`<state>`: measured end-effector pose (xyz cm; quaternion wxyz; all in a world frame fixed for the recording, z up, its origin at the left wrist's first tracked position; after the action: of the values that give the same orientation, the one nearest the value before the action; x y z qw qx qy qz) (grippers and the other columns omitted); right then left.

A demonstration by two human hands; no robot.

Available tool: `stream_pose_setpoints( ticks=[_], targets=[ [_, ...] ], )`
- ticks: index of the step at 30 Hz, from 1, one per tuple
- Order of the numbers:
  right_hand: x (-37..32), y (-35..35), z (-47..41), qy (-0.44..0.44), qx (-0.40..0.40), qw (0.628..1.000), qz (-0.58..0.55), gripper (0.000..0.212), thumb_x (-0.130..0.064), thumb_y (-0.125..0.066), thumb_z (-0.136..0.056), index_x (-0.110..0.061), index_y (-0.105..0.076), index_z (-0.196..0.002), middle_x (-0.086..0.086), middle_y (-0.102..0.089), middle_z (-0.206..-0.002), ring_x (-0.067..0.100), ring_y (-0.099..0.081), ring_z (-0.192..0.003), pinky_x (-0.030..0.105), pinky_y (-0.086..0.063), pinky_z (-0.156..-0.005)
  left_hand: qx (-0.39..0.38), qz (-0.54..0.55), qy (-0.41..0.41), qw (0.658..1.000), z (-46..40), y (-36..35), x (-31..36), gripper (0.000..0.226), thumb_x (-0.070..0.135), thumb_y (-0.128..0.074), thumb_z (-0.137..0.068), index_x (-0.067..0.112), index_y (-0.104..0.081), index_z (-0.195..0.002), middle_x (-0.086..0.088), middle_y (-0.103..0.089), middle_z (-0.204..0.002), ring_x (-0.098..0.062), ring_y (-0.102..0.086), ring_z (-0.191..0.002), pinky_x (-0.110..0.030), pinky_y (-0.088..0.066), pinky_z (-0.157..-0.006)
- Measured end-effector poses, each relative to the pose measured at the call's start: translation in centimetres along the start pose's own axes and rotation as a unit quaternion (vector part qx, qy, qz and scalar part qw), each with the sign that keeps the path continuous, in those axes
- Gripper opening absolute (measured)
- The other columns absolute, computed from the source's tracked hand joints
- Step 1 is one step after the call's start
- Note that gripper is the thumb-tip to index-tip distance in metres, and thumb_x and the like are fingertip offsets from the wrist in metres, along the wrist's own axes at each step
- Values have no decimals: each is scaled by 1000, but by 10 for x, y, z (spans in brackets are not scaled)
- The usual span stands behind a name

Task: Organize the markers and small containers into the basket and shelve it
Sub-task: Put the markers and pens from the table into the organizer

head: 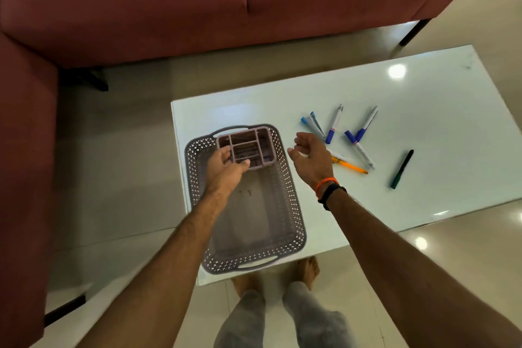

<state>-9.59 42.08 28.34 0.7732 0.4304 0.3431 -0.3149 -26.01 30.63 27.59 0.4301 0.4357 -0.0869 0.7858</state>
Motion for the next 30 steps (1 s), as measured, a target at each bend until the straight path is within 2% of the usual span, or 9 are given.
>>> stream_pose_setpoints(
  ticks=[3,6,10,12,14,19,24,27,30],
  targets=[
    [9,26,-8,15,15,1000,6,37,-11,-64,-87,-7,-56,-124,7,-63,-122,16,-62,-103,29,-49,-96,-17,-19,-15,1000,9,-35,8,58,4,-72,-81,5,-49,-134,-5,-55,-133,-15,-54,-118,-22,-43,-97],
    [25,53,-24,17,24,1000,4,30,-10,-64,-87,-7,-58,-117,4,-64,-117,12,-60,-96,22,-48,-87,-32,-34,-21,999,5,-77,11,59,8,-75,-79,8,-51,-133,-4,-56,-135,-16,-55,-119,-28,-44,-103],
    [54,88,-54,19,31,999,11,28,-6,-60,-87,-6,-60,-115,5,-66,-113,15,-62,-95,9,-48,-77,-40,-40,-17,998,-9,-132,14,50,7,-73,-81,8,-54,-127,-3,-58,-130,-16,-57,-114,-24,-46,-92],
    [72,105,-70,13,27,999,26,27,-5,-59,-87,-5,-60,-114,6,-67,-110,13,-60,-89,-2,-42,-64,-34,-58,-12,998,-15,-158,13,47,8,-72,-81,8,-56,-125,-1,-58,-127,-13,-57,-109,-25,-47,-90],
    [89,119,-86,16,17,998,52,29,-7,-61,-87,-8,-60,-115,4,-68,-108,10,-59,-86,-4,-40,-62,-19,-76,-10,997,-25,-179,10,44,11,-74,-80,9,-58,-121,-2,-60,-126,-10,-57,-103,-27,-48,-93],
    [127,143,-118,5,2,995,101,25,-13,-63,-85,-11,-63,-110,2,-70,-102,12,-61,-81,10,-43,-69,-8,-161,-8,987,-46,-226,0,42,17,-75,-77,10,-64,-117,-5,-66,-119,-21,-61,-112,-36,-47,-101],
    [149,150,-148,-22,6,987,160,17,-22,-66,-79,-19,-65,-96,-4,-71,-96,18,-66,-87,25,-46,-75,-15,-220,-41,975,-70,-266,13,34,16,-73,-80,10,-65,-113,-2,-67,-116,-18,-62,-109,-21,-44,-88],
    [155,142,-157,-10,-28,968,249,30,-36,-73,-76,-17,-64,-98,0,-68,-96,22,-61,-91,31,-48,-73,-17,-265,-71,961,-84,-288,21,39,18,-73,-82,11,-61,-118,-3,-65,-121,-19,-61,-112,-21,-45,-86],
    [159,132,-164,-2,-65,948,311,39,-38,-75,-76,-13,-60,-103,6,-66,-99,27,-60,-92,37,-51,-75,-12,-349,-106,931,-95,-303,28,42,17,-73,-82,9,-58,-121,-7,-64,-123,-24,-62,-114,-31,-51,-92]
  ],
)
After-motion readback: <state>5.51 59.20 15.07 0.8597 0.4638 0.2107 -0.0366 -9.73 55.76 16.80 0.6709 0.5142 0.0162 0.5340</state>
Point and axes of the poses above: each hand's wrist, its own z-axis away from the middle knuckle, its own y-axis out of the back of the hand, x = y × z, the point moved 5 cm from there along -z, towards the middle knuckle
